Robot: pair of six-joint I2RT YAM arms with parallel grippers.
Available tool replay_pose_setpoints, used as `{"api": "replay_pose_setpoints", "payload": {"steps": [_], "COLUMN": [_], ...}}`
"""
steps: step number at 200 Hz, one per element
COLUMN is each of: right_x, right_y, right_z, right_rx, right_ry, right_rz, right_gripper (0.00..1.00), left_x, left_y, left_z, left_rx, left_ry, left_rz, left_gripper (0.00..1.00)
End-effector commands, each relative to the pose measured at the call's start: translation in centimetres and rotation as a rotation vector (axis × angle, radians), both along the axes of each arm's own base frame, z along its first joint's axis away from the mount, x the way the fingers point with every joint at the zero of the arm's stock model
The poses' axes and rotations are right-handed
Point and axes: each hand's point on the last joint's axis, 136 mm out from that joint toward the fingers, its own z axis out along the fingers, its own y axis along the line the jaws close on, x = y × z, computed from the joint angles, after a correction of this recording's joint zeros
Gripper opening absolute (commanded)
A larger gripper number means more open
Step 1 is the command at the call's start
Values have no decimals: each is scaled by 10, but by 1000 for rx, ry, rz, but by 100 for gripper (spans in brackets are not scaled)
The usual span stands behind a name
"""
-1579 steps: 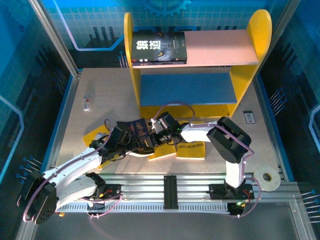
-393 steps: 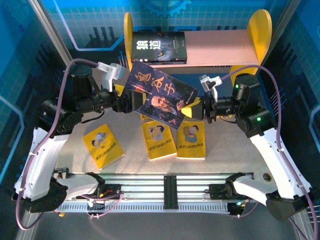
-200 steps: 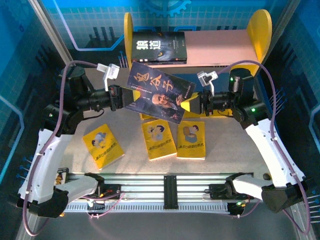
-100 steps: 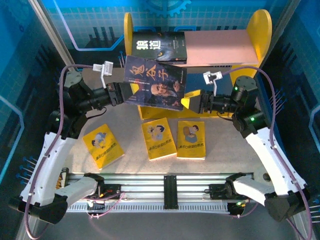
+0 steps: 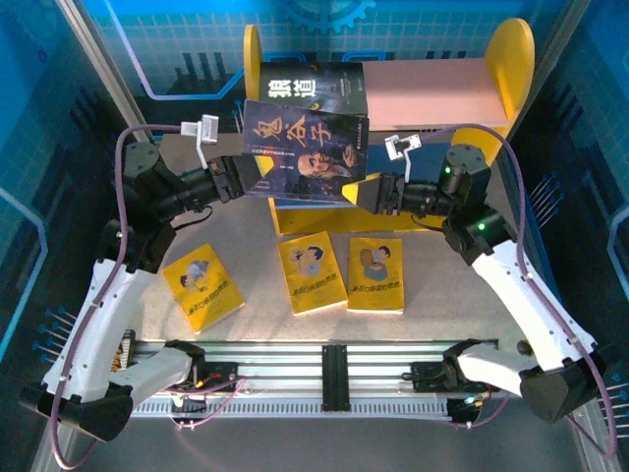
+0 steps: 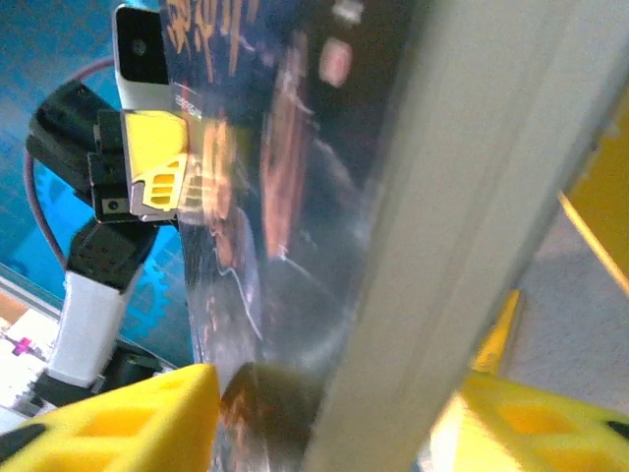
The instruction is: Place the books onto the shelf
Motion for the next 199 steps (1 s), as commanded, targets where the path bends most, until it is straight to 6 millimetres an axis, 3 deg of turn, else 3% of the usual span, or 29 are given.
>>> {"api": "replay_pose_setpoints", "payload": {"steps": [1, 59, 83, 94, 108, 137, 199], "right_x": [-2, -3, 5, 10, 18, 35, 80], "right_y": [1, 8, 1, -4, -12, -26, -37], "right_z": [36, 82, 98, 104, 109, 119, 129], "right_rx": [45, 89, 88, 87, 81, 71, -26], "right_ry": [-83, -168, -199, -211, -222, -242, -288], "right_rz": [-4, 67, 51, 38, 15, -20, -89], "right_gripper": [44, 10, 8, 7, 7, 6, 6], "left_x": [-14, -5, 1, 3, 5, 10, 9], "left_y": [8, 10, 15, 18, 23, 37, 61], "left_z": [35, 38, 38, 37, 36, 29, 18], "left_rx": [-43, -45, -28, -12, 13, 80, 177], "left_ry": [-151, -174, -170, -166, -150, -110, -75], "left_rz": [18, 50, 101, 128, 170, 272, 415], "left_gripper": [0, 0, 41, 65, 74, 79, 80]}}
